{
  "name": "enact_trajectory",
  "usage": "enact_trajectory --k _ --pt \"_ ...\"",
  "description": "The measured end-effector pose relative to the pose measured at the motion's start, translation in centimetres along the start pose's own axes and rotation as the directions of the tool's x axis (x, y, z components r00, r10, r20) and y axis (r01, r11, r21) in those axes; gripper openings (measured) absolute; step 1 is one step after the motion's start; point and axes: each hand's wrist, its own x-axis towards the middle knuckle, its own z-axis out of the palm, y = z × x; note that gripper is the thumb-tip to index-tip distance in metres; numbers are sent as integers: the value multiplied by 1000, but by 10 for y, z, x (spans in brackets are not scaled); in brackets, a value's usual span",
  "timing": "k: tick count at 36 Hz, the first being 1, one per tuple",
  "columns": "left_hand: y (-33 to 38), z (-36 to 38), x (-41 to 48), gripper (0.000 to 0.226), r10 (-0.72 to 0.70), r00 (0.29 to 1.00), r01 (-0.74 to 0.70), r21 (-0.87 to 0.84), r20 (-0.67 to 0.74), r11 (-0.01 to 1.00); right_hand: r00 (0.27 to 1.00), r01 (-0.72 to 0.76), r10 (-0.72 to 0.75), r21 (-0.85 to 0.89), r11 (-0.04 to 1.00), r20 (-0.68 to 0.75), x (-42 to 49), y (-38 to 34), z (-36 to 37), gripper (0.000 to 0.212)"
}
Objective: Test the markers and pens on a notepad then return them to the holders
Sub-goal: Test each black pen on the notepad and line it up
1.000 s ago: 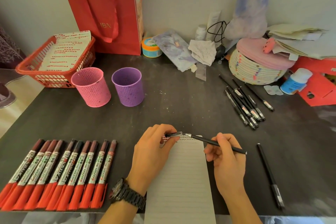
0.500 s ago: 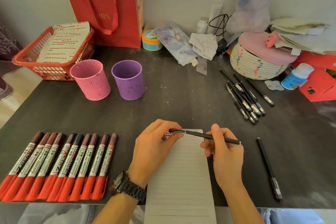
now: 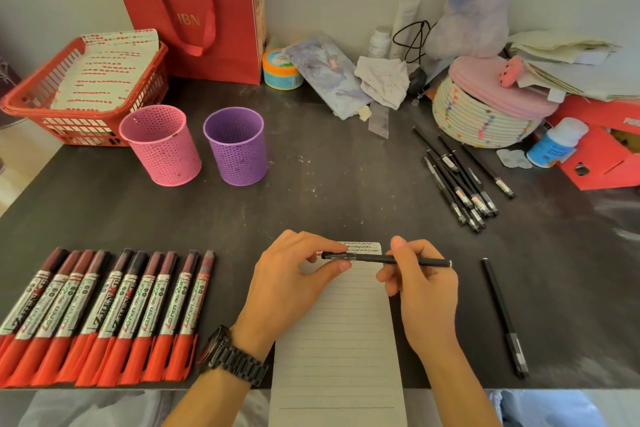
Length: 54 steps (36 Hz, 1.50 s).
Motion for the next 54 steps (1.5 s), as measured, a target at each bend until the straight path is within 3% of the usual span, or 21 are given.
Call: enact_trajectory --k 18,22,25,27,30,34,37,40,43,46,48,54 --pt "2 1 2 28 -26 1000 28 -134 17 991 995 18 -17 -8 1000 100 2 0 5 30" --pt "1 0 4 25 -13 1000 14 -130 4 991 992 41 -40 -1 999 119 1 -2 5 20" --pt "2 0 5 27 4 1000 -3 -76 4 997 981 77 -69 -37 996 179 -2 -6 7 5" --pt "1 0 5 25 10 1000 -10 -51 6 999 978 63 -49 -64 996 201 -4 -6 6 9" --pt "0 0 4 22 11 1000 -10 -14 16 1000 984 31 -15 -91 995 178 -7 -5 7 11" --pt "-1 1 3 37 -23 1000 22 66 21 998 997 2 5 -90 996 77 -8 -5 7 5" --pt "-7 2 2 39 -17 999 11 173 35 985 999 -51 52 -48 998 13 -8 -5 -3 22" --pt "-11 4 3 25 -43 999 34 260 30 965 995 -99 99 -18 995 -29 -11 -7 -30 32" --pt "-13 7 4 12 -63 998 54 287 22 956 995 -101 101 -117 988 -11 -10 -17 -71 18" --pt "-14 7 6 19 -95 994 77 300 47 951 993 -111 114 -260 959 -4 -1 -29 -119 3" --pt "-14 6 7 22 -116 991 91 295 68 951 989 -143 141 -354 924 -32 6 -35 -149 13" --pt "-10 6 6 10 -118 992 106 258 33 960 983 -185 152 -475 861 -107 15 -47 -200 8"
